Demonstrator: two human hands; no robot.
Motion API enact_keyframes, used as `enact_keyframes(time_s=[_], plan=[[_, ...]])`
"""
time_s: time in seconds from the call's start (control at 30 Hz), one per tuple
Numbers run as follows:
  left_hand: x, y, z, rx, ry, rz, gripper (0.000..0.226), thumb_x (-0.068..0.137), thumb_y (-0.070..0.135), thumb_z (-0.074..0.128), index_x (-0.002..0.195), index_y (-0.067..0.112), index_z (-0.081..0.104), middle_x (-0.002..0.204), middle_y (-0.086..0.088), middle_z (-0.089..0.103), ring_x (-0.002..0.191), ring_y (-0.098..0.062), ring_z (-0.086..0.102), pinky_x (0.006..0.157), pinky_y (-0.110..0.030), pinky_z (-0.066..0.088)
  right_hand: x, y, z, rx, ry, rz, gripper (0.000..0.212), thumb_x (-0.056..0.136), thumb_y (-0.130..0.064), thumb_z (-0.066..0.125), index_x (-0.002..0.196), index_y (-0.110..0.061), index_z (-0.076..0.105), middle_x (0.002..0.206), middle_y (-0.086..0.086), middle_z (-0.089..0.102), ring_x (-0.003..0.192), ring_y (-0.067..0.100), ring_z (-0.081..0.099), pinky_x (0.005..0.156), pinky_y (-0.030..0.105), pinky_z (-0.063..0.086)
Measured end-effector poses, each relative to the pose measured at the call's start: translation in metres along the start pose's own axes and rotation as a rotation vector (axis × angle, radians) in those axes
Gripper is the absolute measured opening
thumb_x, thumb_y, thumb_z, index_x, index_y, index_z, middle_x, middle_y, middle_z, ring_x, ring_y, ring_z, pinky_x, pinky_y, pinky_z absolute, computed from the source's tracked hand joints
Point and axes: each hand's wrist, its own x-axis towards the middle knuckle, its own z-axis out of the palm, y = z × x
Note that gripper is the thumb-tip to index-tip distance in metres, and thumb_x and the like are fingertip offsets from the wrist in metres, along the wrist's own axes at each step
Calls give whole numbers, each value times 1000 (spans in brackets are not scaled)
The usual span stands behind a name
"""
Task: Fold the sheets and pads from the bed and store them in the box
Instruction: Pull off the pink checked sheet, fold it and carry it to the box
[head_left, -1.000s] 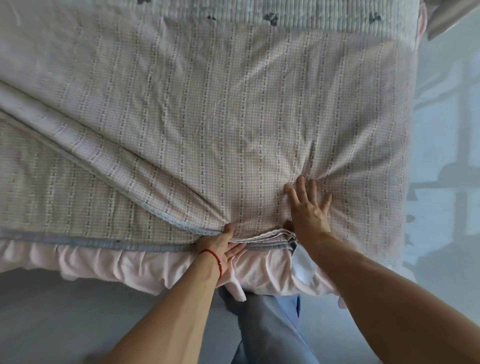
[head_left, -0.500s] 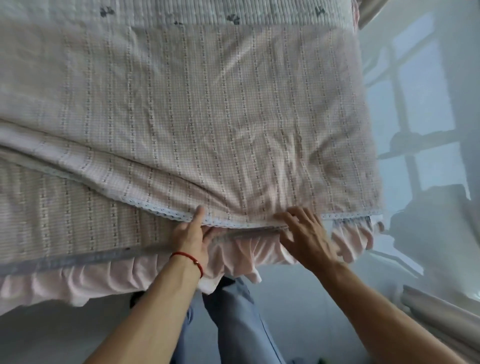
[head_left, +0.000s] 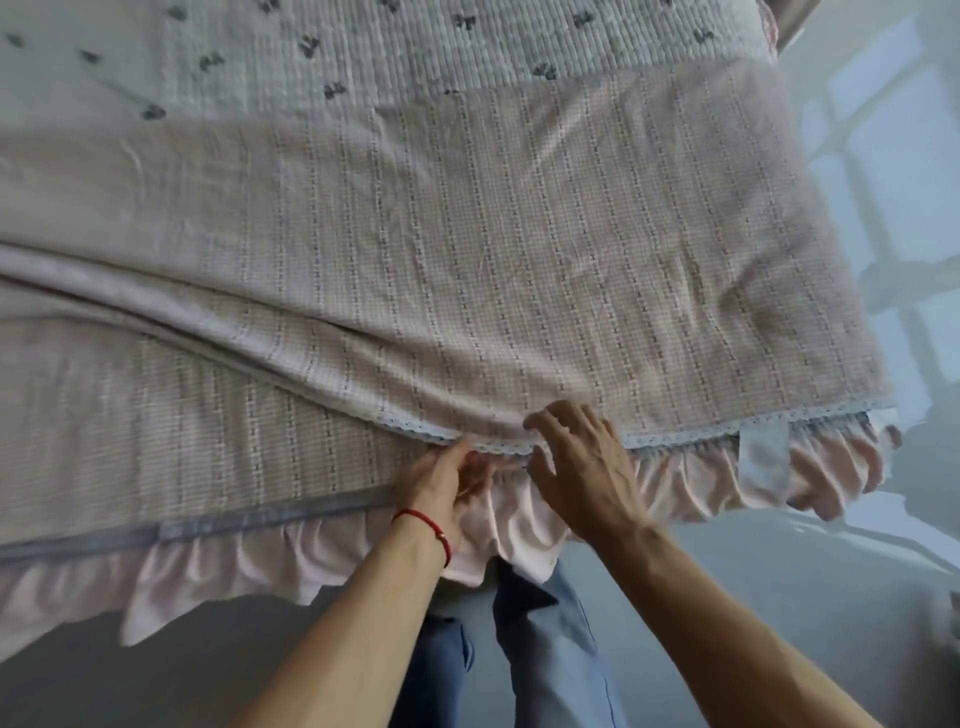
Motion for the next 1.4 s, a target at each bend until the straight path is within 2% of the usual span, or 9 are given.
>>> enact_keyframes(time_s=[0.17, 0.3, 0.4, 0.53, 0.67, 0.8, 1.0, 1.23, 1.4], plan=[[30, 80, -45, -83, 141, 152, 25, 96, 36, 67, 87, 13, 63, 47, 2, 55, 37, -6, 46, 35, -17, 35, 18, -90, 31, 269, -53, 131, 6, 88, -20, 63, 92, -17, 67, 85, -3, 67, 77, 18, 61, 72, 37, 50], [34, 105, -65, -34, 183, 286, 26, 93, 32, 72, 78, 13, 63, 40, 6, 51, 33, -4, 41, 34, -17, 30, 35, -128, 38, 1206, -343, 854, 37, 97, -34, 65, 88, 1, 72, 81, 18, 75, 73, 25, 73, 71, 42, 62], [16, 86, -78, 27, 274, 358, 34, 87, 35, 80, 71, 11, 61, 43, 2, 55, 39, -10, 46, 41, -22, 37, 44, -132, 52, 1678, -213, 1165, 38, 85, -43, 78, 94, -5, 78, 99, 21, 77, 92, 30, 75, 92, 47, 60], [-9, 54, -98, -33, 296, 346, 35, 86, 38, 80, 75, 11, 62, 46, 1, 58, 42, -11, 48, 50, -27, 46, 32, -134, 64, 1498, 82, 1251, 74, 68, -61, 84, 111, -2, 68, 97, 14, 78, 88, 28, 77, 85, 47, 63], [-4, 41, -116, -12, 220, 281, 29, 87, 31, 80, 84, 7, 64, 51, -3, 63, 42, -12, 58, 45, -24, 49, 14, -130, 65, 1476, 218, 1354, 36, 87, -28, 82, 107, 0, 70, 90, 12, 78, 82, 29, 76, 78, 43, 65], [16, 63, -134, -12, 111, 188, 20, 90, 24, 76, 87, 6, 67, 63, -8, 65, 45, -10, 59, 40, -18, 47, 11, -119, 64, 1501, 170, 1389, 25, 86, -15, 83, 97, 4, 71, 85, 16, 78, 78, 35, 77, 71, 45, 66], [27, 76, -169, -41, 226, 292, 20, 91, 18, 75, 80, 14, 59, 59, 2, 54, 38, -2, 47, 36, -15, 37, 0, -109, 79, 1471, 158, 1340, 32, 82, -17, 86, 101, 3, 69, 92, 18, 78, 80, 36, 77, 69, 43, 65], [24, 64, -188, 36, 216, 244, 23, 88, 19, 79, 83, 6, 61, 51, -3, 66, 45, -10, 61, 43, -18, 50, -2, -117, 77, 1229, 97, 1259, 45, 83, -40, 84, 86, 4, 73, 71, 17, 76, 61, 30, 75, 55, 31, 61], [45, 101, -204, 10, 235, 169, 16, 91, 25, 74, 88, 14, 62, 44, 4, 52, 32, -3, 43, 31, -15, 30, -4, -172, 92, 1338, 80, 1224, 38, 88, -35, 81, 91, 1, 70, 69, 12, 76, 58, 29, 74, 50, 32, 59]])
